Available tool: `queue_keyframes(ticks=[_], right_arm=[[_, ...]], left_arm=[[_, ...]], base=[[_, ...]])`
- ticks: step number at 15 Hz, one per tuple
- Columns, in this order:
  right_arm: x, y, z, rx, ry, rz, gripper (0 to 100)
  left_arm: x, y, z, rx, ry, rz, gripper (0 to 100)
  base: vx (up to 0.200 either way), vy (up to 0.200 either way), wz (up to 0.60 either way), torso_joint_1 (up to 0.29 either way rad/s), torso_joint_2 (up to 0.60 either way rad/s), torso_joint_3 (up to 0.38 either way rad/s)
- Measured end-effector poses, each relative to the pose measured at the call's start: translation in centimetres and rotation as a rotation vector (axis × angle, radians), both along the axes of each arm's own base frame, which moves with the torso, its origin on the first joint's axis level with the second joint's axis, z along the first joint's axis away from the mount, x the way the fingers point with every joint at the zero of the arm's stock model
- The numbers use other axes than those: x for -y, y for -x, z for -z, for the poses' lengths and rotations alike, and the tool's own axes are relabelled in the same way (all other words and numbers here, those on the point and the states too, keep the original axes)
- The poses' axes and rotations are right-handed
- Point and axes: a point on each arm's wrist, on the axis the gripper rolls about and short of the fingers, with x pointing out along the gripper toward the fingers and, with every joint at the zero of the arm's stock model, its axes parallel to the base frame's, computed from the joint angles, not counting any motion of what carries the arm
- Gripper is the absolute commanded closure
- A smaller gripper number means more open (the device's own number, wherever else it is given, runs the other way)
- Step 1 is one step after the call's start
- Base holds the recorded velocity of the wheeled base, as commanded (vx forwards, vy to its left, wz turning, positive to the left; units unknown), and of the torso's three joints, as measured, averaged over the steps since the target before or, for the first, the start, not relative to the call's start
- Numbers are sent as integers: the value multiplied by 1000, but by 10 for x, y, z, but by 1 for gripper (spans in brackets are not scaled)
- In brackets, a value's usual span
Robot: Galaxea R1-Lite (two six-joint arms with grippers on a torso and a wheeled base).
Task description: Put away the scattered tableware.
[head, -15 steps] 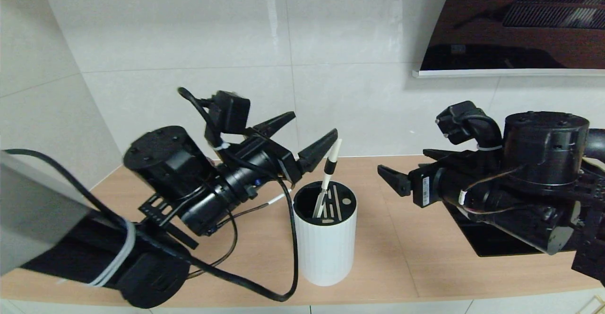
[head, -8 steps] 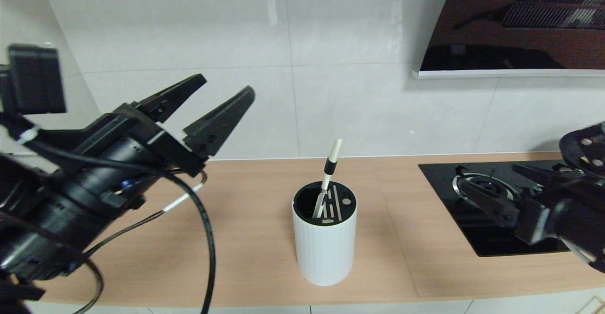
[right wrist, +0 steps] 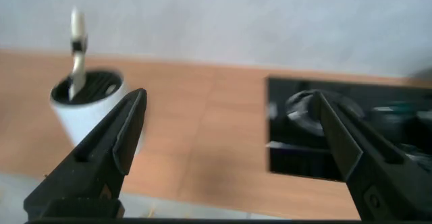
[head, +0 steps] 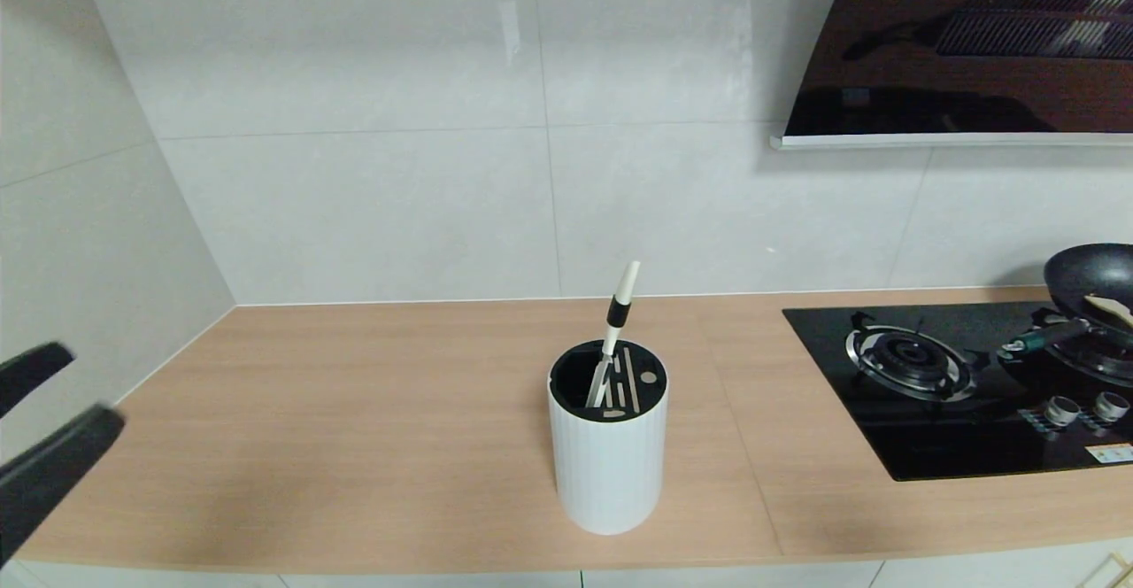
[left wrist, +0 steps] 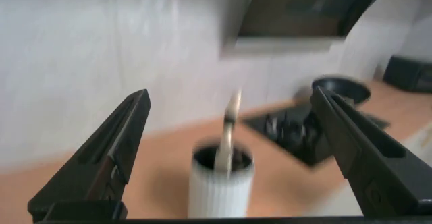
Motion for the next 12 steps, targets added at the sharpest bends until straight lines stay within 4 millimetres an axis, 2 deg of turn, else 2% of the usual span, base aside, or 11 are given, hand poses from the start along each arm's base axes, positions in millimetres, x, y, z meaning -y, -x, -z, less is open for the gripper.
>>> queue_keyframes(ticks=[3, 5, 8, 11, 12], right_arm=[[13, 40, 12, -29, 25, 74, 0], [14, 58, 12, 29, 5, 155, 0], [9, 70, 20, 74, 0, 273, 0], [6, 70, 40, 91, -13, 336, 0], [6, 67, 46, 100, -20, 344, 0]], left_arm=[[-16, 54, 23, -51, -10, -61, 0], [-20, 76, 34, 5, 23, -175, 0], [-19, 88, 45, 136, 51, -322, 0], [-18, 85, 74, 172, 19, -425, 0], [-18, 79, 88, 151, -45, -457, 0]], base=[[0, 0, 0, 0, 0, 0], [0, 0, 0, 0, 0, 0], [0, 0, 0, 0, 0, 0], [0, 0, 0, 0, 0, 0], [0, 0, 0, 0, 0, 0]])
